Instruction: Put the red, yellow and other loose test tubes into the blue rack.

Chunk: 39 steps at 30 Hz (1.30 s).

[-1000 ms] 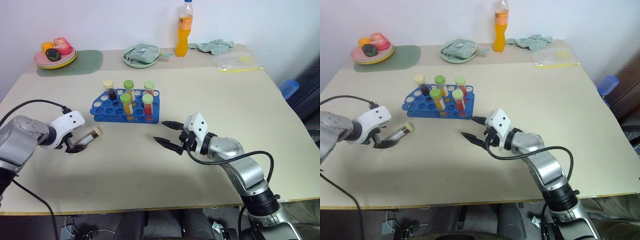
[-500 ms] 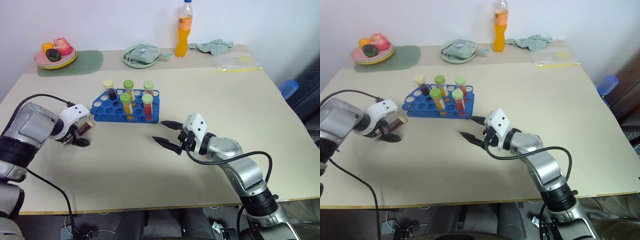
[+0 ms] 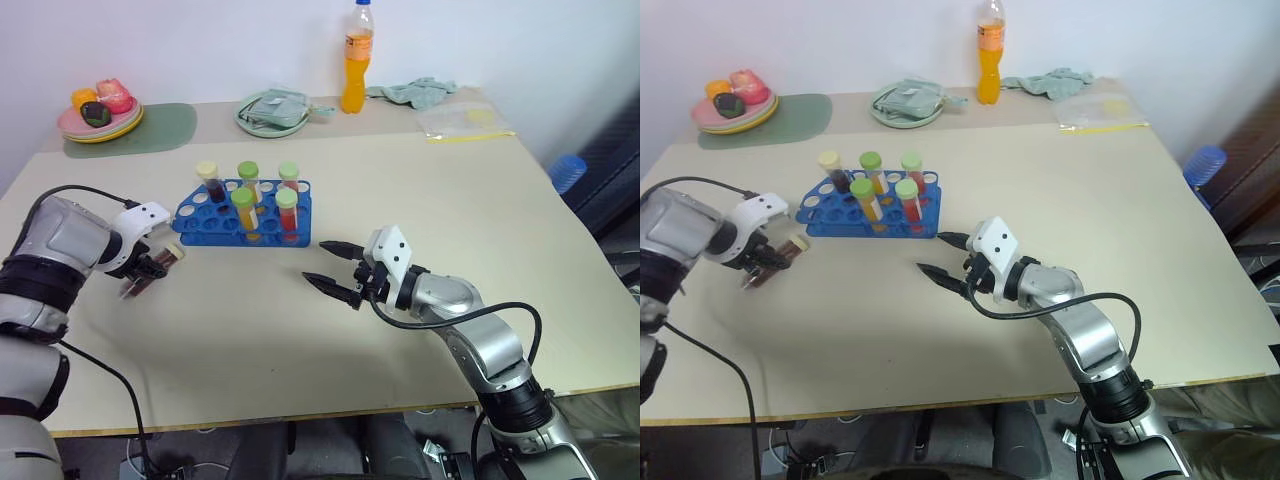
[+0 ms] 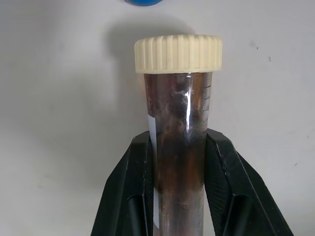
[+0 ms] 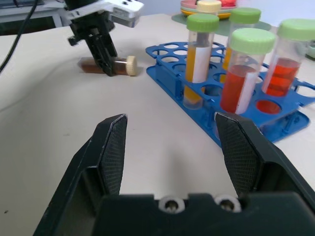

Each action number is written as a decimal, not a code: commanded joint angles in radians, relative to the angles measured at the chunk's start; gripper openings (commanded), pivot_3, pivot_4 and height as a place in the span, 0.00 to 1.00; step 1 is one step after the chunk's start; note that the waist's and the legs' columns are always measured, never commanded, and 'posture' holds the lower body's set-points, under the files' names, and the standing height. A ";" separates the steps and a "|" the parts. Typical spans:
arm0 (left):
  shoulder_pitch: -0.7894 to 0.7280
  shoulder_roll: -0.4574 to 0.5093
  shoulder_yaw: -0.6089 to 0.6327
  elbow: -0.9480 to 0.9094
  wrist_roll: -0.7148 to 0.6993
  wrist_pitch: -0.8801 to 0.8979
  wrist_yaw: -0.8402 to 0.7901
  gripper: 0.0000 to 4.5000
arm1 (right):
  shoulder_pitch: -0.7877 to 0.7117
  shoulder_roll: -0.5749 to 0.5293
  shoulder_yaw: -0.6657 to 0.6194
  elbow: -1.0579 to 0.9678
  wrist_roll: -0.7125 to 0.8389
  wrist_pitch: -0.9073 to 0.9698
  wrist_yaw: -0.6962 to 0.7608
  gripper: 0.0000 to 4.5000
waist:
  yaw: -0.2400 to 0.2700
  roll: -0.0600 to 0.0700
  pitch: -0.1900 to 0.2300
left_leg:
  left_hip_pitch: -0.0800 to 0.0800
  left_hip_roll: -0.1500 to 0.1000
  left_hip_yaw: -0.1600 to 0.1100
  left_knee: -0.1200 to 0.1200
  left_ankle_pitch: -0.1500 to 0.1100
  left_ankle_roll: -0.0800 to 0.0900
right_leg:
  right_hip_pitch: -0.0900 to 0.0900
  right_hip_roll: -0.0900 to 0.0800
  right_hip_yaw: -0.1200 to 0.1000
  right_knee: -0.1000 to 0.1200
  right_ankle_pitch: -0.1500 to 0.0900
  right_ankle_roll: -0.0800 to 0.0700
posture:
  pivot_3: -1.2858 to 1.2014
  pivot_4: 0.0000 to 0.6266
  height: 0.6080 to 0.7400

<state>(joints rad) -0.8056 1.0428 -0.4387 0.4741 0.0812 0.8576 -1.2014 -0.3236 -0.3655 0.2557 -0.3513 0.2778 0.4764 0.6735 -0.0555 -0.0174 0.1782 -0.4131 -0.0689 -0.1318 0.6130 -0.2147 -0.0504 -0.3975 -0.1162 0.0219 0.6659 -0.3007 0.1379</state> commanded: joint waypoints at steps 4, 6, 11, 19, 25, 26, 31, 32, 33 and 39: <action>0.196 0.039 0.540 -0.086 -0.180 -0.122 0.216 0.18 | 0.017 -0.012 -0.019 -0.056 0.015 -0.003 0.002 0.70 | -0.010 -0.001 0.000 | 0.000 0.000 -0.002 -0.001 0.000 0.000 | -0.001 0.000 0.000 0.000 0.000 -0.001 | 0.52 0.24 1.00; 0.273 -0.109 0.778 -0.245 -0.252 -0.245 0.396 0.18 | 0.016 -0.018 -0.025 -0.054 0.014 -0.004 0.004 0.70 | 0.001 0.000 0.000 | 0.000 0.000 -0.003 0.000 0.000 0.000 | 0.000 -0.001 -0.001 -0.001 0.000 -0.001 | 0.52 0.24 1.00; 0.366 -0.506 0.927 -0.611 -0.327 -0.403 0.722 0.18 | 0.005 -0.034 -0.027 -0.046 0.012 -0.008 0.018 0.70 | 0.043 -0.006 -0.003 | -0.002 0.001 -0.003 0.004 0.000 0.000 | 0.002 -0.003 -0.001 -0.003 0.000 0.000 | 0.52 0.24 1.00; 0.432 -0.878 0.731 -0.585 -0.121 -0.861 1.073 0.18 | -0.016 -0.032 -0.015 -0.027 0.004 -0.013 0.031 0.70 | 0.041 -0.007 -0.004 | -0.002 -0.002 0.000 0.003 0.000 0.000 | 0.001 -0.003 0.000 -0.003 0.001 0.000 | 0.52 0.24 1.00; 0.454 -0.927 0.696 -0.443 -0.104 -0.999 1.147 0.18 | -0.010 -0.035 -0.021 -0.033 -0.008 -0.016 0.015 0.70 | 0.042 -0.007 -0.004 | -0.001 -0.002 0.002 0.003 0.000 0.000 | 0.002 -0.003 0.000 -0.003 0.001 0.000 | 0.52 0.24 1.00; 0.456 -0.927 0.693 -0.431 -0.107 -1.007 1.152 0.18 | -0.008 -0.034 -0.022 -0.034 -0.008 -0.015 0.013 0.70 | 0.043 -0.007 -0.004 | -0.001 -0.002 0.001 0.003 0.000 0.000 | 0.002 -0.003 0.000 -0.003 0.001 0.000 | 0.52 0.24 1.00; 0.459 -0.918 0.674 -0.395 -0.119 -1.016 1.146 0.18 | -0.002 -0.032 -0.023 -0.040 -0.008 -0.013 0.006 0.70 | 0.043 -0.007 -0.004 | -0.001 -0.003 0.001 0.003 0.000 0.000 | 0.002 -0.003 0.000 -0.003 0.001 0.000 | 0.52 0.24 1.00; 0.456 -0.918 0.668 -0.390 -0.124 -1.009 1.140 0.18 | -0.002 -0.032 -0.023 -0.041 -0.008 -0.013 0.005 0.70 | 0.042 -0.007 -0.004 | -0.001 -0.003 0.001 0.003 0.000 0.000 | 0.002 -0.003 0.000 -0.003 0.001 0.000 | 0.52 0.24 1.00; 0.451 -0.920 0.662 -0.384 -0.130 -1.000 1.135 0.18 | -0.002 -0.030 -0.022 -0.040 -0.008 -0.012 0.004 0.70 | 0.042 -0.007 -0.004 | -0.001 -0.003 0.001 0.003 0.000 0.000 | 0.002 -0.003 0.000 -0.003 0.001 0.000 | 0.52 0.24 1.00; 0.428 -0.918 0.638 -0.346 -0.118 -0.970 1.154 0.18 | -0.006 -0.019 -0.017 -0.034 -0.009 -0.014 0.000 0.70 | 0.042 -0.007 -0.004 | -0.001 -0.003 0.001 0.003 0.000 0.000 | 0.002 -0.003 -0.001 -0.003 0.001 0.000 | 0.52 0.24 1.00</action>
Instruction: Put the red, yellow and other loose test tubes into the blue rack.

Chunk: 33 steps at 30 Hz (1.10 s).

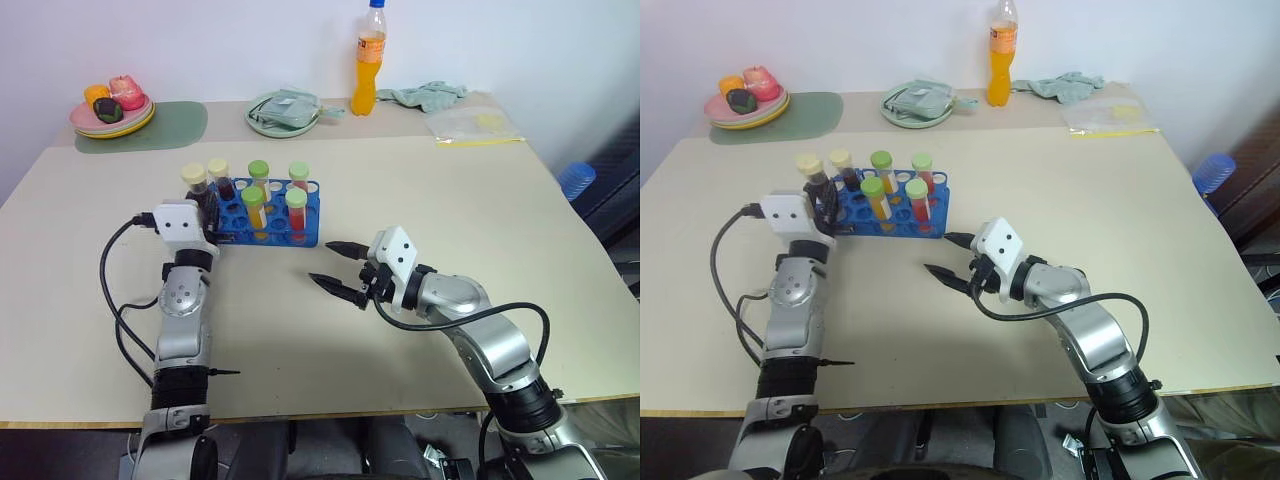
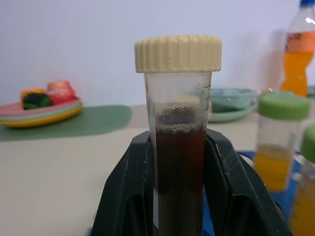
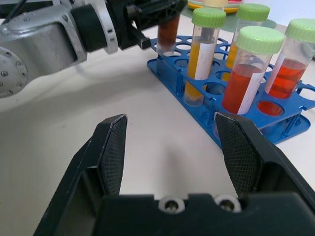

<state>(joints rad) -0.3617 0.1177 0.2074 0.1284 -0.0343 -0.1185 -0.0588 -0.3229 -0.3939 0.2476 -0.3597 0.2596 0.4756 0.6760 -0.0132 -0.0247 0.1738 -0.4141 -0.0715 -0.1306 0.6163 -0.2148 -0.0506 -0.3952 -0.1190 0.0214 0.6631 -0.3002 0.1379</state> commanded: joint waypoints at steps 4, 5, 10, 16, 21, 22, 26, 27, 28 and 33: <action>-0.026 -0.002 -0.014 0.012 -0.019 0.007 0.007 0.18 | -0.004 0.012 -0.009 -0.029 0.009 -0.011 -0.006 0.70 | 0.000 0.000 0.000 | 0.000 0.000 0.000 0.000 0.000 0.000 | 0.000 0.000 0.000 0.000 0.000 0.000 | 0.52 0.24 1.00; -0.028 -0.002 -0.014 0.017 -0.019 0.005 0.008 0.18 | -0.004 0.012 -0.010 -0.031 0.009 -0.010 -0.006 0.70 | 0.000 0.000 0.000 | 0.000 0.000 0.000 0.000 0.000 0.000 | 0.000 0.000 0.000 0.000 0.000 0.000 | 0.52 0.24 1.00; -0.038 0.011 -0.016 0.066 -0.010 -0.032 0.013 0.18 | -0.004 0.017 -0.007 -0.033 0.010 -0.005 -0.009 0.70 | 0.000 0.000 0.000 | 0.000 0.000 0.000 0.000 0.000 0.000 | 0.000 0.000 0.000 0.000 0.000 0.000 | 0.52 0.24 1.00; -0.045 0.020 -0.014 0.120 -0.015 -0.074 0.012 0.18 | -0.002 0.017 -0.009 -0.036 0.014 0.002 -0.009 0.70 | 0.000 0.000 0.000 | 0.000 0.000 0.000 0.000 0.000 0.000 | 0.000 0.000 0.000 0.000 0.000 0.000 | 0.52 0.24 1.00; -0.038 0.014 -0.006 0.136 -0.054 -0.084 -0.005 0.40 | 0.001 0.015 -0.010 -0.041 0.018 0.006 -0.007 0.70 | 0.000 0.000 0.000 | 0.000 0.000 -0.001 0.000 0.000 0.000 | 0.000 0.000 0.000 0.000 0.000 0.000 | 0.52 0.24 1.00; -0.033 0.013 -0.005 0.130 -0.057 -0.084 -0.005 0.50 | 0.002 0.014 -0.012 -0.043 0.017 0.004 -0.006 0.70 | 0.000 0.000 0.000 | 0.000 0.000 -0.001 0.000 0.000 0.000 | 0.000 0.000 0.000 0.000 0.000 0.000 | 0.52 0.24 1.00; 0.012 0.023 0.025 0.031 -0.104 -0.060 -0.007 0.93 | 0.003 0.001 -0.035 -0.050 0.024 -0.003 0.000 0.70 | -0.004 0.000 0.000 | 0.000 0.000 -0.001 0.000 0.000 0.000 | 0.000 0.000 0.000 0.000 0.000 0.000 | 0.52 0.24 1.00; 0.027 0.030 0.034 -0.005 -0.123 -0.045 -0.012 0.98 | 0.004 -0.007 -0.042 -0.052 0.029 -0.003 0.007 0.70 | -0.004 0.000 0.000 | 0.000 0.000 -0.002 0.000 0.000 0.000 | 0.000 0.000 0.000 0.000 0.000 0.000 | 0.52 0.24 1.00; 0.049 0.045 0.045 -0.056 -0.146 -0.024 -0.026 0.98 | 0.005 -0.018 -0.053 -0.058 0.039 0.000 0.018 0.70 | -0.004 0.000 0.000 | 0.000 0.000 -0.002 0.000 0.000 0.000 | 0.000 0.000 0.000 0.000 0.000 0.000 | 0.52 0.24 1.00; 0.190 0.206 0.138 -0.290 -0.307 0.161 -0.153 0.98 | 0.022 -0.108 -0.140 -0.083 0.104 0.024 0.083 0.70 | -0.003 0.000 0.000 | 0.000 0.001 -0.003 -0.001 0.000 0.000 | 0.000 0.000 0.000 0.000 0.000 0.000 | 0.52 0.24 1.00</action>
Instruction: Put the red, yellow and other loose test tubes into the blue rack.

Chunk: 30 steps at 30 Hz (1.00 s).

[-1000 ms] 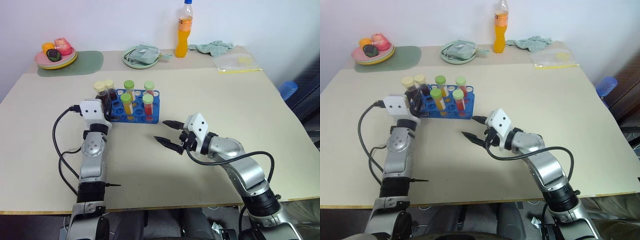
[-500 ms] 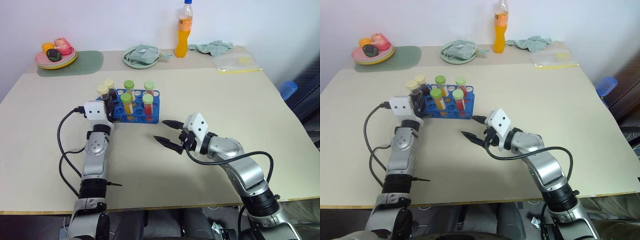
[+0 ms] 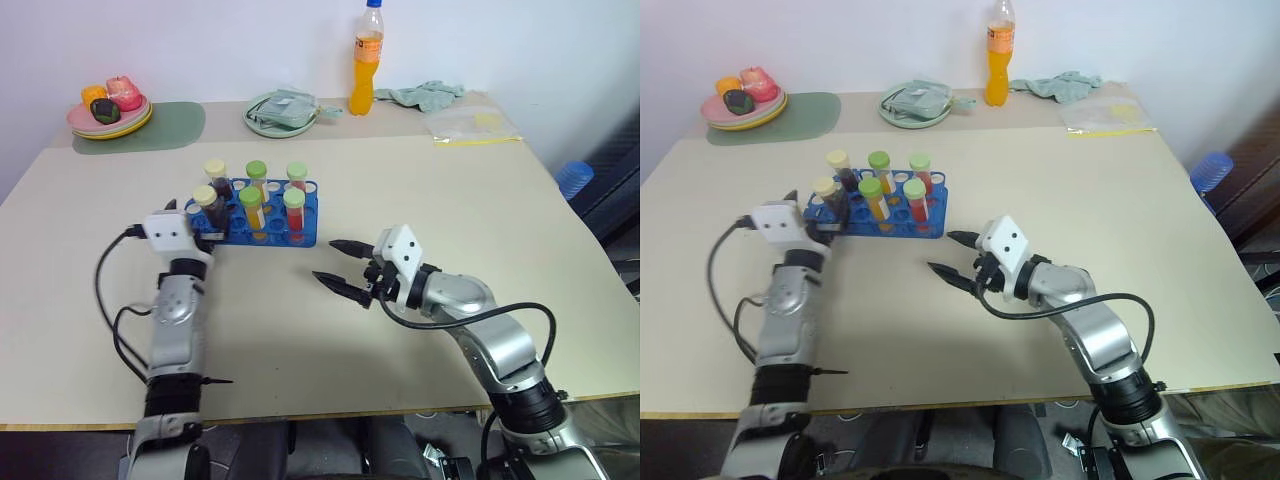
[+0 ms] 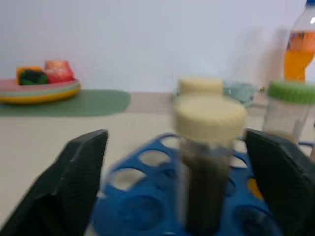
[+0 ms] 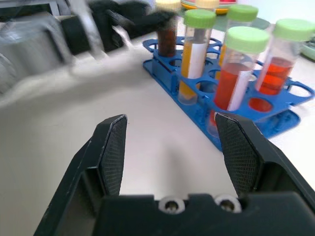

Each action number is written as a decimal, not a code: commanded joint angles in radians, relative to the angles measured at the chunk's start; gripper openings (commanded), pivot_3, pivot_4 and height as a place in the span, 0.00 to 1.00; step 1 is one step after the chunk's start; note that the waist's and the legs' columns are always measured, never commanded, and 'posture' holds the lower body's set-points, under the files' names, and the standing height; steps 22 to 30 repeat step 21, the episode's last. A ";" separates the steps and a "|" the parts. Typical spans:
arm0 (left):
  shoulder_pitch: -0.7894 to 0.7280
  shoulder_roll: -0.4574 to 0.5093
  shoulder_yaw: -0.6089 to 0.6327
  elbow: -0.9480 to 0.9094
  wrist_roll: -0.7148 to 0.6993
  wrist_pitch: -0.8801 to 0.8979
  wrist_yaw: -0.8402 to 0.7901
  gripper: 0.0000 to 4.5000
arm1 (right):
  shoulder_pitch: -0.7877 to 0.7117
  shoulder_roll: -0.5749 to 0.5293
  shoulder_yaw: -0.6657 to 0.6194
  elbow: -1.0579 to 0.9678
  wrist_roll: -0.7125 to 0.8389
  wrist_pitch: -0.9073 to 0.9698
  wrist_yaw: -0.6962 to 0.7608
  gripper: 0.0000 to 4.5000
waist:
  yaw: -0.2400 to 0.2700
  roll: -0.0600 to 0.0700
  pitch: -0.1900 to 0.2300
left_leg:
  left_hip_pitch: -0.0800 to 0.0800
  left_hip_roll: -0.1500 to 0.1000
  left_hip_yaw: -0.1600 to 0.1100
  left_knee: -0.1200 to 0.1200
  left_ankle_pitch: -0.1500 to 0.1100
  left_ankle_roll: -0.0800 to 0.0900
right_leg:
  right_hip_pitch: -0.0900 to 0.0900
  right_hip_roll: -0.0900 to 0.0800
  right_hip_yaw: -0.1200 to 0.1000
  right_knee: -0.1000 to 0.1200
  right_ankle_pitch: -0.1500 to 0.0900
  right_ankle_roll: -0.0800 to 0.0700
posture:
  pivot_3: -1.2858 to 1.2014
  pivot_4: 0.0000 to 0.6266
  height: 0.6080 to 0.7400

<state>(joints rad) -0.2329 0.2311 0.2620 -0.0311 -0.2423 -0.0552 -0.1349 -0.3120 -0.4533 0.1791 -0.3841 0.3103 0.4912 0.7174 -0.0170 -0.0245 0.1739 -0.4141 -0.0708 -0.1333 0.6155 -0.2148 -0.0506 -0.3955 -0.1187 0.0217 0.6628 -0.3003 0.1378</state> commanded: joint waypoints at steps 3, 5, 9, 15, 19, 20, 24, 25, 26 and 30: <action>0.199 0.282 0.188 -0.222 -0.215 0.261 -0.224 0.98 | 0.034 -0.149 -0.189 -0.046 0.098 0.037 0.077 0.70 | -0.006 0.001 0.001 | 0.000 0.001 0.001 -0.002 0.000 0.000 | 0.000 0.000 0.001 -0.001 0.000 0.000 | 0.52 0.24 1.00; 0.261 0.352 0.217 -0.237 -0.243 0.313 -0.275 0.98 | 0.043 -0.198 -0.253 -0.004 0.107 0.028 0.089 0.70 | 0.000 0.002 0.001 | 0.001 0.001 0.001 -0.002 0.000 0.001 | 0.000 0.000 0.001 -0.001 0.000 0.000 | 0.52 0.24 1.00; 0.347 0.415 0.259 -0.237 -0.255 0.353 -0.344 0.98 | 0.071 -0.283 -0.346 0.103 0.090 -0.023 0.134 0.70 | 0.012 0.003 0.001 | 0.004 0.000 0.002 -0.002 -0.001 0.001 | 0.009 0.000 -0.002 -0.007 0.000 0.000 | 0.52 0.24 1.00; 0.356 0.410 0.275 -0.243 -0.257 0.379 -0.349 0.98 | 0.084 -0.322 -0.381 0.220 0.068 -0.095 0.160 0.70 | 0.004 0.003 0.001 | 0.004 0.001 0.002 -0.003 -0.002 0.002 | 0.009 -0.001 -0.002 -0.009 0.000 0.000 | 0.52 0.24 1.00; 0.374 0.389 0.277 -0.279 -0.261 0.400 -0.332 0.98 | 0.095 -0.311 -0.362 0.247 0.050 -0.128 0.160 0.70 | 0.000 0.004 0.001 | 0.004 0.002 0.002 -0.004 -0.002 0.002 | 0.007 0.000 -0.001 -0.009 0.000 0.000 | 0.52 0.24 1.00; 0.380 0.383 0.277 -0.290 -0.261 0.404 -0.327 0.98 | 0.093 -0.307 -0.355 0.252 0.048 -0.134 0.160 0.70 | 0.000 0.004 0.001 | 0.004 0.002 0.002 -0.003 -0.002 0.002 | 0.007 0.000 0.000 -0.009 0.000 0.000 | 0.52 0.24 1.00; 0.385 0.377 0.278 -0.299 -0.260 0.409 -0.321 0.98 | 0.089 -0.301 -0.348 0.257 0.047 -0.138 0.159 0.70 | 0.000 0.004 0.001 | 0.004 0.002 0.002 -0.003 -0.002 0.002 | 0.007 0.000 0.000 -0.009 0.000 0.000 | 0.52 0.24 1.00; 0.385 0.377 0.278 -0.299 -0.260 0.409 -0.321 0.98 | 0.089 -0.301 -0.348 0.257 0.047 -0.138 0.159 0.70 | 0.000 0.004 0.001 | 0.004 0.002 0.002 -0.003 -0.002 0.002 | 0.007 0.000 0.000 -0.009 0.000 0.000 | 0.52 0.24 1.00; 0.385 0.377 0.278 -0.299 -0.260 0.409 -0.321 0.98 | 0.089 -0.301 -0.348 0.257 0.047 -0.138 0.159 0.70 | 0.000 0.004 0.001 | 0.004 0.002 0.002 -0.003 -0.002 0.002 | 0.007 0.000 0.000 -0.009 0.000 0.000 | 0.52 0.24 1.00; 0.385 0.377 0.278 -0.299 -0.260 0.409 -0.321 0.98 | 0.089 -0.301 -0.348 0.257 0.047 -0.138 0.159 0.70 | 0.000 0.004 0.001 | 0.004 0.002 0.002 -0.003 -0.002 0.002 | 0.007 0.000 0.000 -0.009 0.000 0.000 | 0.52 0.24 1.00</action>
